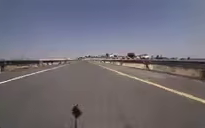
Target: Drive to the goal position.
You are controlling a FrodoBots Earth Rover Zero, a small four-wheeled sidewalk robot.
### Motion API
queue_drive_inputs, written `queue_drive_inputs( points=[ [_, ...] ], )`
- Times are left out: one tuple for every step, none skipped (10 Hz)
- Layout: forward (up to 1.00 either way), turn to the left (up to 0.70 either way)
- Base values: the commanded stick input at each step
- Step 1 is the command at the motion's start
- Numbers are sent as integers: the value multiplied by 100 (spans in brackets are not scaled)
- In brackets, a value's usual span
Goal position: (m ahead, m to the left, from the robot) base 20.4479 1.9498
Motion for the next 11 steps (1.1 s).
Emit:
queue_drive_inputs(
  points=[
    [100,6],
    [100,-1],
    [100,-1],
    [100,-1],
    [100,-1],
    [100,-1],
    [100,-1],
    [100,-1],
    [100,-1],
    [100,-1],
    [100,-1]
  ],
)
